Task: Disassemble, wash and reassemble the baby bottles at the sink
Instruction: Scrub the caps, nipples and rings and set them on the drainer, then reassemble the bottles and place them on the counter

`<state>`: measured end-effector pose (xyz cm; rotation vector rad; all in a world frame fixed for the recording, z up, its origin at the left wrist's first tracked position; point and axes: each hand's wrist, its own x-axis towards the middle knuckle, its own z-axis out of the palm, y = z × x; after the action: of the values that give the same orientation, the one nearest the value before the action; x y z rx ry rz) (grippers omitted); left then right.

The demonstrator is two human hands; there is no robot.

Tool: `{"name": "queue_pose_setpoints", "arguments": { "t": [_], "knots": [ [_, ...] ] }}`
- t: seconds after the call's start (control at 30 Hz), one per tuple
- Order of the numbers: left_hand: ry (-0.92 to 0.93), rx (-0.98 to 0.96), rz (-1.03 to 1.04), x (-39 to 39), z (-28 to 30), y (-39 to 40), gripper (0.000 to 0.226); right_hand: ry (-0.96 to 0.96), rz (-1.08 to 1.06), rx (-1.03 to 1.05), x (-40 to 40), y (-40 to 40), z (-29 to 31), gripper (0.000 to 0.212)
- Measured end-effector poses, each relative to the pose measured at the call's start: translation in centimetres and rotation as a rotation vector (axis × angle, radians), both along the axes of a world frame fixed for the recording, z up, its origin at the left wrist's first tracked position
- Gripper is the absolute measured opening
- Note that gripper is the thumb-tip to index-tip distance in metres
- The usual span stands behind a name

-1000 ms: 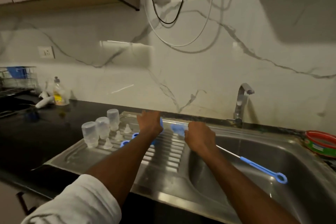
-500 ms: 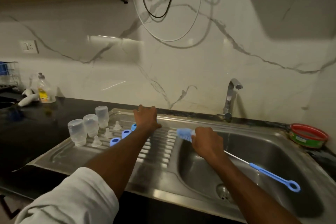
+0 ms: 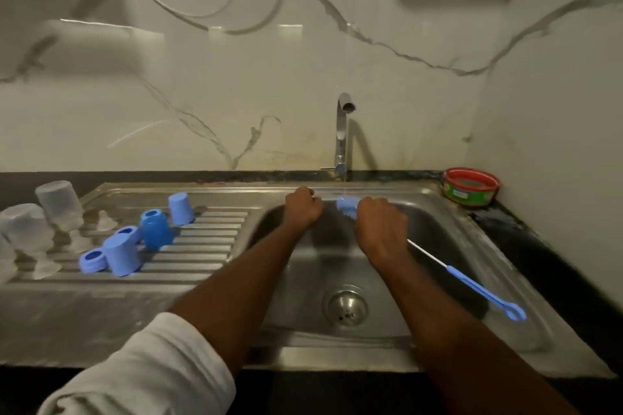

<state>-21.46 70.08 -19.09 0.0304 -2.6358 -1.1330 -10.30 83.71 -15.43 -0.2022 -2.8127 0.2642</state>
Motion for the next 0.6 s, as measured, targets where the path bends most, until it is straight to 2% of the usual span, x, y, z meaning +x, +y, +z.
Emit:
{"name": "queue_pose_setpoints", "arguments": {
  "t": [0.2,0.27,0.37,0.47,0.53,0.6],
  "knots": [
    [0.121,0.373,0.159,-6.0,0.2,6.4,0.04,-0.104,-0.047,-0.079,-4.3,1.0,-1.8,0.029],
    [0.127,0.418,0.263,-7.0,0.5,6.6,0.042,-0.129,-0.073,-0.095,-4.3,1.1,-1.9,0.028],
    [0.064,0.534,0.317,-8.2,0.3,6.1,0.038,-0.108,-0.112,-0.1,-3.4,1.2,-1.4,0.023],
    [-0.056,0.702,0.327,-8.5,0.5,5.7,0.033,-0.175,-0.154,-0.117,-3.4,1.0,-0.7,0.02],
    [-0.03,0.698,0.325,-7.9,1.5,6.0,0.027,-0.236,-0.167,-0.125,-3.3,1.1,0.3,0.019],
    [0.085,0.625,0.326,-6.9,3.2,6.4,0.022,-0.282,-0.149,-0.103,-3.5,1.6,2.0,0.018]
  ]
}}
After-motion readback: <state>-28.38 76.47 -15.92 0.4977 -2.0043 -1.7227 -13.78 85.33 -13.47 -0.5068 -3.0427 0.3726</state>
